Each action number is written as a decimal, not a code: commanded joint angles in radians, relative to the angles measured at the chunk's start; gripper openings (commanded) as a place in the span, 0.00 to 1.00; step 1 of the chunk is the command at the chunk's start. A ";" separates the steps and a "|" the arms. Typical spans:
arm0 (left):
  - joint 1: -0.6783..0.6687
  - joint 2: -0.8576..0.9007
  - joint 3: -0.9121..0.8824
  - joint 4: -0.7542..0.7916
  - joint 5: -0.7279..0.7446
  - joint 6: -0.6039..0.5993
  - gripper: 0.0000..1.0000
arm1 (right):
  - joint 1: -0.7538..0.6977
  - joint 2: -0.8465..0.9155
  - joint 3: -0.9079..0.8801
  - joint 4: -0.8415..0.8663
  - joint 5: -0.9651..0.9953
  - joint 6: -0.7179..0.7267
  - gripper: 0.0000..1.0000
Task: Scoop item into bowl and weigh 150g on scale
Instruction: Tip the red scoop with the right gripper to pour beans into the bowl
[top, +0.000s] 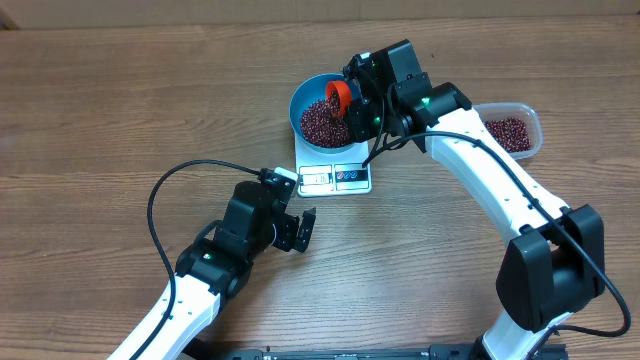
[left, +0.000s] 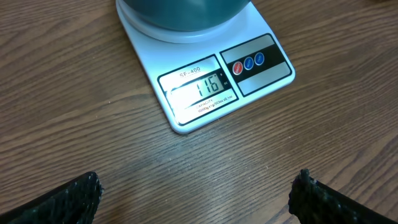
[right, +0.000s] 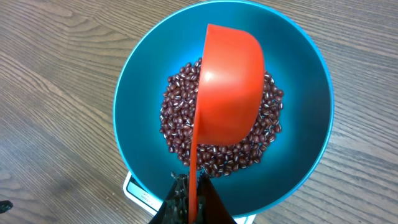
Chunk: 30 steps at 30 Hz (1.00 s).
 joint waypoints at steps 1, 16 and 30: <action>0.004 0.006 -0.004 0.000 -0.007 -0.014 1.00 | 0.001 0.001 0.028 0.007 0.008 -0.020 0.04; 0.004 0.006 -0.004 0.000 -0.007 -0.014 1.00 | 0.002 0.001 0.028 0.008 0.025 -0.099 0.04; 0.004 0.006 -0.004 0.001 -0.007 -0.014 0.99 | 0.002 0.001 0.028 0.011 0.066 -0.146 0.04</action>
